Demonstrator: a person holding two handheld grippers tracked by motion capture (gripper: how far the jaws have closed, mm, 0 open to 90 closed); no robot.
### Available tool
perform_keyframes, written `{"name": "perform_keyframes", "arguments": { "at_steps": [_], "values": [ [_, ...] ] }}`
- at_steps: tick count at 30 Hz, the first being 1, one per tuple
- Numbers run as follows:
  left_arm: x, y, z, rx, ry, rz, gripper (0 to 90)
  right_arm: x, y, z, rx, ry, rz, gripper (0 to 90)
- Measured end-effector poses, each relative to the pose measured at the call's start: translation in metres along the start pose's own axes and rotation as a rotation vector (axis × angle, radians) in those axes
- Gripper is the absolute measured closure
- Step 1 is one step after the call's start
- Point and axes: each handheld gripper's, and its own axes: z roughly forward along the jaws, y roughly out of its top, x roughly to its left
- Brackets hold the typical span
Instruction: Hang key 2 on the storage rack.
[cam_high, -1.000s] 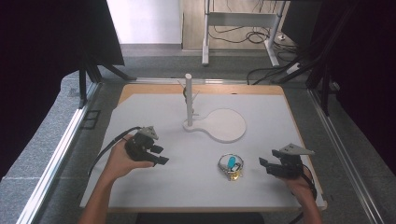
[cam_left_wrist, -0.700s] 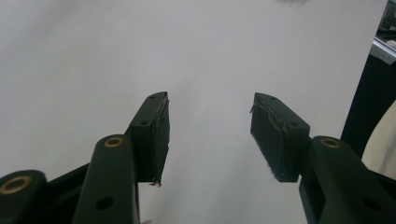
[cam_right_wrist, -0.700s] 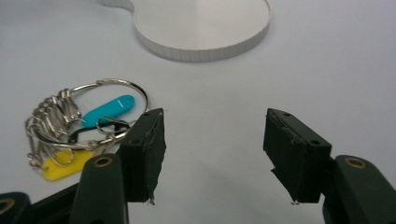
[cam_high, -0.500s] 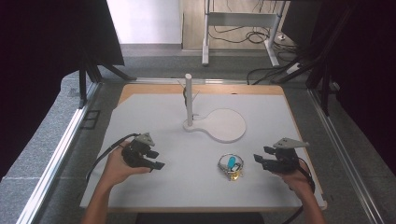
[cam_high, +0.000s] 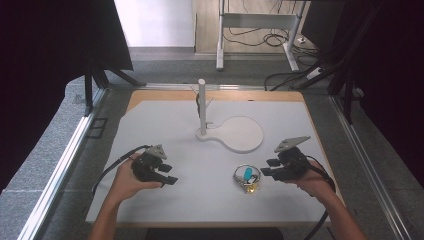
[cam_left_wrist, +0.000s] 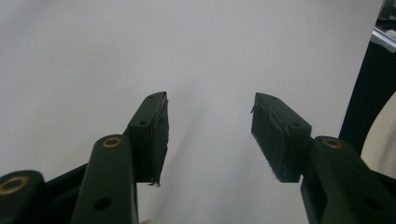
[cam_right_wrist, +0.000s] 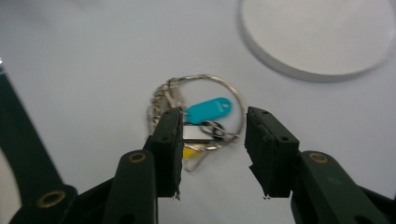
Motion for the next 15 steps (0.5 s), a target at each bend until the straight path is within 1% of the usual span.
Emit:
{"name": "perform_keyframes", "arguments": {
  "at_steps": [4,6,10,11,14,15],
  "values": [
    [0.0,0.0,0.001,0.011,-0.003,0.005,46.6,0.008,0.01,0.013,0.06,0.057,-0.04,60.7],
    [0.0,0.0,0.002,0.015,-0.001,0.007,46.4,0.011,0.014,0.02,0.097,0.075,-0.059,61.7],
    [-0.001,-0.002,0.003,0.014,-0.01,0.005,46.2,0.017,0.019,0.032,0.174,0.085,-0.102,63.1],
    [0.0,-0.003,0.004,0.011,-0.019,-0.006,46.2,0.017,0.019,0.034,0.184,0.089,-0.105,63.3],
    [0.003,-0.007,0.003,0.018,-0.012,-0.026,46.1,0.014,0.019,0.037,0.215,0.101,-0.103,63.6],
    [0.004,-0.008,0.002,0.01,-0.012,-0.032,46.2,0.013,0.019,0.038,0.223,0.098,-0.104,63.7]
  ]
}}
